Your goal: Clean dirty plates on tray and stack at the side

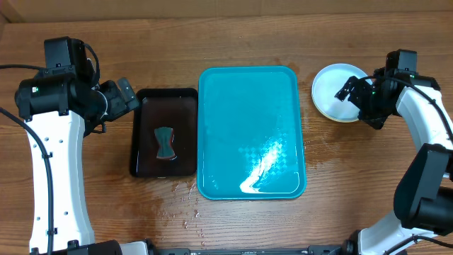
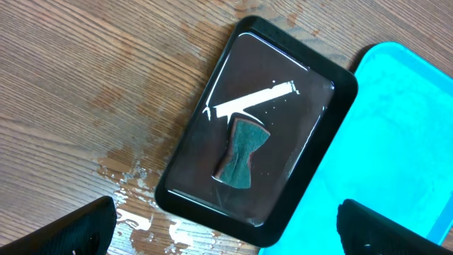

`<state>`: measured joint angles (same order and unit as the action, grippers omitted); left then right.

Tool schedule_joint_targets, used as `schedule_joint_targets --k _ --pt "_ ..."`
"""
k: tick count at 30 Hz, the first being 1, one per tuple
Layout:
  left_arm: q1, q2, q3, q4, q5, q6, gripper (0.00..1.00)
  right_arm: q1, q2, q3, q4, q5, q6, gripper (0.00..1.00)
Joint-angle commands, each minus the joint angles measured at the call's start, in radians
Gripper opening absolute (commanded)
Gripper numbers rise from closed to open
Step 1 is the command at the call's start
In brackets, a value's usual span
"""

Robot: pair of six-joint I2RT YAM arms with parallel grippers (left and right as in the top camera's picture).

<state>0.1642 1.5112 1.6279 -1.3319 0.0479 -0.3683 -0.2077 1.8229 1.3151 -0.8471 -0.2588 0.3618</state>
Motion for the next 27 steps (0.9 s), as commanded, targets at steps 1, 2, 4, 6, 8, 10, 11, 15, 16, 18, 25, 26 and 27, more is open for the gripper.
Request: schedule_joint_targets --k 1,2,4,6,8,10,11,15,16,18,25,26,27 --pt "-0.001 0.005 0.017 0.001 -0.007 -0.006 1.00 0.001 -0.006 0.000 -0.001 -0.005 -0.007 1.00" --pt "-0.001 0.005 0.017 0.001 -0.007 -0.006 1.00 0.001 -0.006 0.000 0.001 -0.005 -0.008 1.00" --pt "-0.001 0.005 0.017 0.001 -0.007 -0.006 1.00 -0.001 -0.006 0.001 0.023 -0.011 -0.007 1.00" --pt "-0.001 0.005 0.017 0.001 -0.007 -0.006 1.00 -0.002 -0.007 0.002 0.068 -0.074 -0.011 1.00" --pt "-0.001 0.005 0.017 0.001 -0.007 -0.006 1.00 -0.002 -0.007 0.002 0.174 -0.217 -0.058 1.00" --pt "-0.001 0.005 0.017 0.001 -0.007 -0.006 1.00 -0.002 -0.010 0.003 0.294 -0.361 -0.075 1.00" --pt "-0.001 0.005 0.017 0.001 -0.007 -0.006 1.00 -0.002 -0.013 0.003 0.349 -0.421 -0.075 1.00" --pt "-0.001 0.005 0.017 0.001 -0.007 -0.006 1.00 -0.001 -0.042 0.003 0.579 -0.659 -0.074 1.00" --pt "-0.001 0.005 0.017 0.001 -0.007 -0.006 1.00 -0.001 -0.055 0.003 0.621 -0.694 -0.073 1.00" --pt "-0.001 0.005 0.017 0.001 -0.007 -0.006 1.00 -0.001 -0.093 0.003 0.666 -0.690 -0.047 1.00" --pt "-0.001 0.005 0.017 0.001 -0.007 -0.006 1.00 0.006 -0.303 0.003 0.649 -0.605 -0.047 1.00" --pt "-0.001 0.005 0.017 0.001 -0.007 -0.006 1.00 0.009 -0.325 0.003 0.649 -0.600 -0.045 1.00" --pt "-0.001 0.005 0.017 0.001 -0.007 -0.006 1.00 0.013 -0.359 0.003 0.645 -0.579 -0.034 1.00"
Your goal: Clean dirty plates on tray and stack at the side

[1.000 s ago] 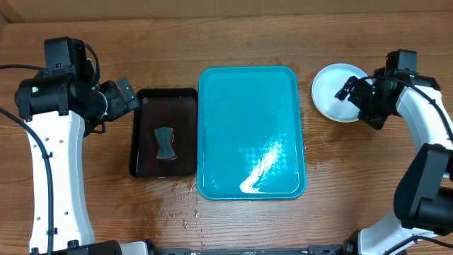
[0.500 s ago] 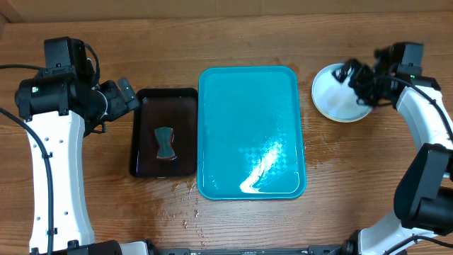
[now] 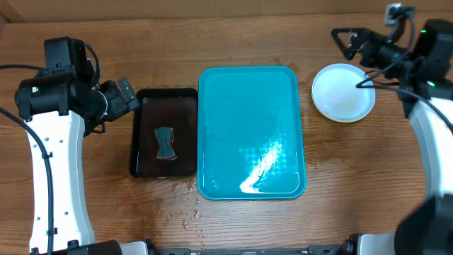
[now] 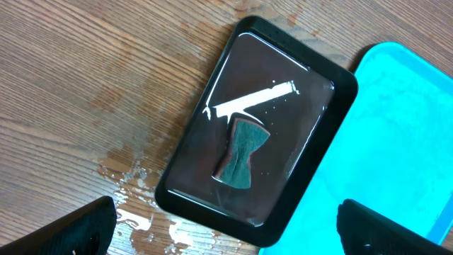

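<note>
A white plate (image 3: 343, 92) lies on the table to the right of the teal tray (image 3: 251, 132). The tray is wet and carries no plates. My right gripper (image 3: 349, 42) hangs behind the plate near the table's far edge, apart from it, open and holding nothing. My left gripper (image 3: 126, 95) is open at the left end of the black tray (image 3: 141, 152). In the left wrist view its fingers (image 4: 78, 230) stand wide apart over the black tray's (image 4: 325, 78) near corner. A green sponge (image 4: 242, 152) lies in that tray.
Water is spilled on the wood (image 3: 177, 205) in front of the black tray. A damp patch (image 3: 325, 159) darkens the table right of the teal tray. A cardboard wall (image 3: 212, 8) runs along the back edge.
My right gripper was at the plate's right edge and is now lifted away behind it. The plate stays where it was. The left arm has not moved.
</note>
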`<state>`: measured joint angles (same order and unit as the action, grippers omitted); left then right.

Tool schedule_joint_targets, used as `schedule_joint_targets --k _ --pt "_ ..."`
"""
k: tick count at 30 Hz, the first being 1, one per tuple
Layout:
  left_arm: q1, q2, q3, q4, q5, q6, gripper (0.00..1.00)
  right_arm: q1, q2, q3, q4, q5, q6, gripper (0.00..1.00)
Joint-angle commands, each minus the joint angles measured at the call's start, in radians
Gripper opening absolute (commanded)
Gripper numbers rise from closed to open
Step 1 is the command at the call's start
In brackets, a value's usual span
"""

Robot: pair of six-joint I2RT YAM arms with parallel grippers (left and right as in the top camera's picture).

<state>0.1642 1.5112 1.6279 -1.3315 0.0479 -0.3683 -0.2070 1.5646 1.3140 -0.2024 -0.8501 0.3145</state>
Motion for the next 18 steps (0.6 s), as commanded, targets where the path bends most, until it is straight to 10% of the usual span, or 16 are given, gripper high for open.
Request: schedule_joint_targets --k 1,18 --pt "-0.001 0.005 0.017 0.001 -0.007 -0.006 1.00 0.016 -0.117 0.004 -0.004 0.028 0.021 1.00" --pt "-0.001 0.005 0.017 0.001 -0.007 -0.006 1.00 0.171 -0.241 0.003 -0.102 0.253 0.055 1.00"
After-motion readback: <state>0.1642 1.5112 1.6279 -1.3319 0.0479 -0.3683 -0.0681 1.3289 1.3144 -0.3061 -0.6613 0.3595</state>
